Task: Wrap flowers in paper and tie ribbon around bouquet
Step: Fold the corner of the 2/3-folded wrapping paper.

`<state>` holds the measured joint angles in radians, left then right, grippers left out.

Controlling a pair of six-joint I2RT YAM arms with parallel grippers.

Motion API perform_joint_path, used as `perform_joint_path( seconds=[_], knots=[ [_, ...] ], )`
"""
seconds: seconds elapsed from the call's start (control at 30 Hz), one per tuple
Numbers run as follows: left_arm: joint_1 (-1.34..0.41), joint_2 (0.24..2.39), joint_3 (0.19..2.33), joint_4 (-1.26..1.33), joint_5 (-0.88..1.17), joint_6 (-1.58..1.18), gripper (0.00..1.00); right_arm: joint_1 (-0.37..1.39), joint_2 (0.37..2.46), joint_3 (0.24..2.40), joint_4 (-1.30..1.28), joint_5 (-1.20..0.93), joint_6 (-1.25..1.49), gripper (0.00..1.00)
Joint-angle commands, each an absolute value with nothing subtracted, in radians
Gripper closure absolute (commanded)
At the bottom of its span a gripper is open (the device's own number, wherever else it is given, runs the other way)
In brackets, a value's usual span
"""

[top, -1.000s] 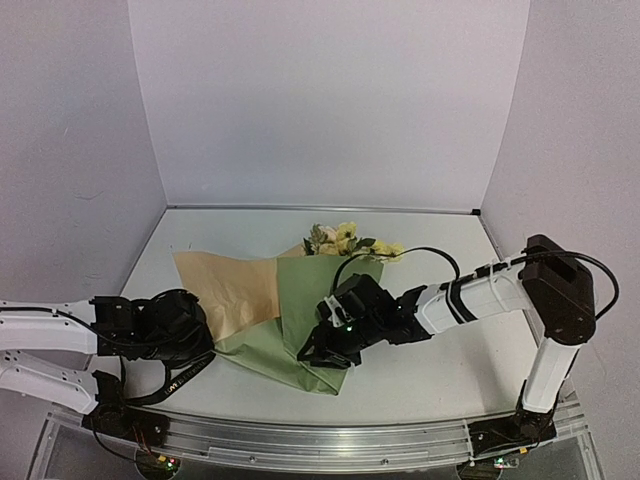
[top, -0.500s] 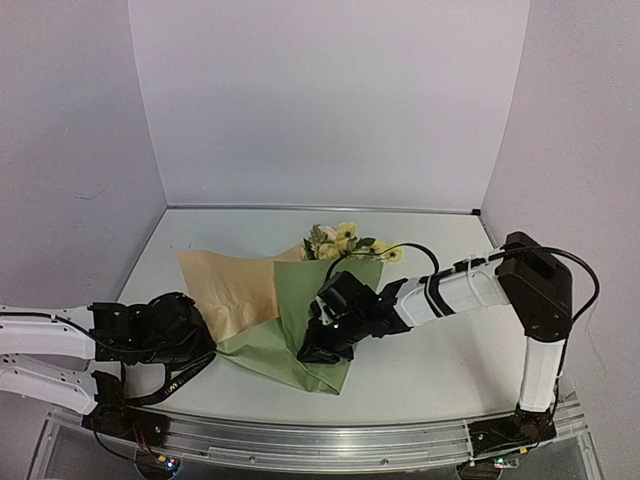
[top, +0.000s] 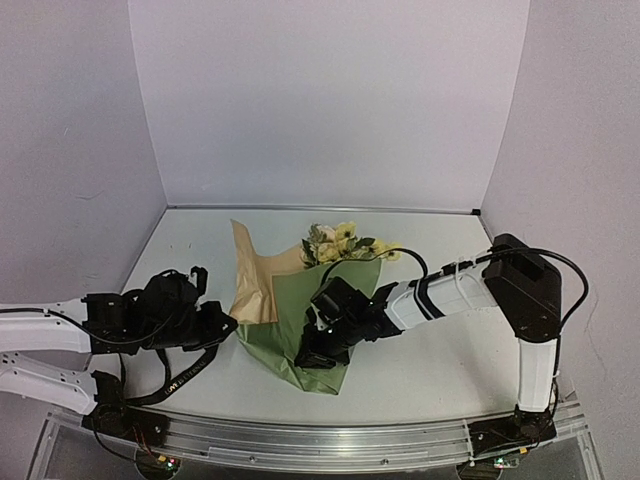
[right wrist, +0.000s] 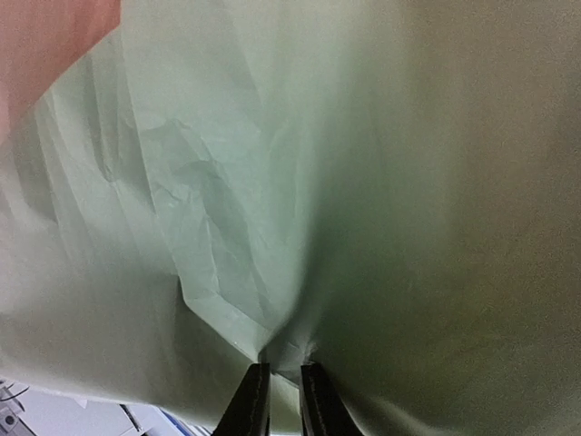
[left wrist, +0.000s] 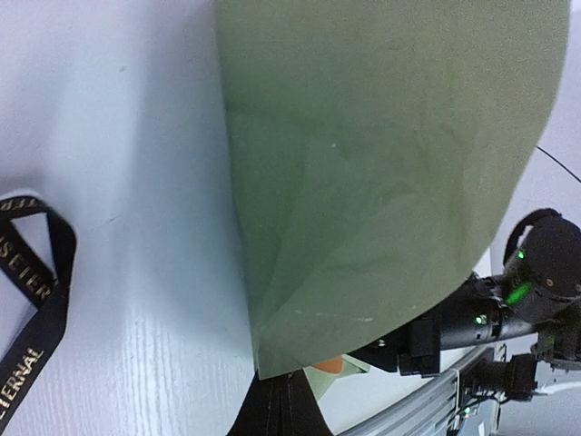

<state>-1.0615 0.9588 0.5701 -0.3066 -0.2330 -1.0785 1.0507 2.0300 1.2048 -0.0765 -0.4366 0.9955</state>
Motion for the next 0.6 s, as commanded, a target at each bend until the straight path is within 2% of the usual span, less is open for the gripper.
perform_joint_path(
  seconds=[0.0, 0.3, 0.33, 0.4, 0.43, 0.5, 0.53, 0.57],
  knots=[
    [-1.066, 1.005, 0.655, -0.157, -0.167, -0.932, 1.00, 1.057, 2.061, 1.224, -0.134, -0.393, 0.986, 0.82],
    [-1.065, 1.156, 0.792, -0.158, -0.193, -0.905, 1.00, 1.060, 2.065, 1.204, -0.132, -0.385, 0.968, 0.75],
    [-1.065, 1.185, 0.814, -0.190, -0.201, -0.913, 0.97, 1.060, 2.066, 1.201, -0.131, -0.384, 0.969, 0.75],
    [-1.065, 1.222, 0.846, -0.295, -0.238, -0.964, 0.82, 1.060, 2.066, 1.196, -0.127, -0.383, 0.972, 0.75],
    [-1.066, 1.228, 0.840, -0.333, -0.256, -0.993, 0.71, 1.060, 2.064, 1.194, -0.125, -0.383, 0.973, 0.75],
    [-1.070, 1.206, 0.794, -0.366, -0.270, -1.060, 0.42, 1.060, 2.059, 1.187, -0.122, -0.382, 0.974, 0.74],
    [-1.073, 1.185, 0.760, -0.361, -0.261, -1.085, 0.30, 1.060, 2.058, 1.186, -0.121, -0.383, 0.974, 0.74],
    [-1.076, 1.171, 0.730, -0.359, -0.251, -1.110, 0.25, 1.060, 2.056, 1.185, -0.119, -0.383, 0.976, 0.74]
  ],
)
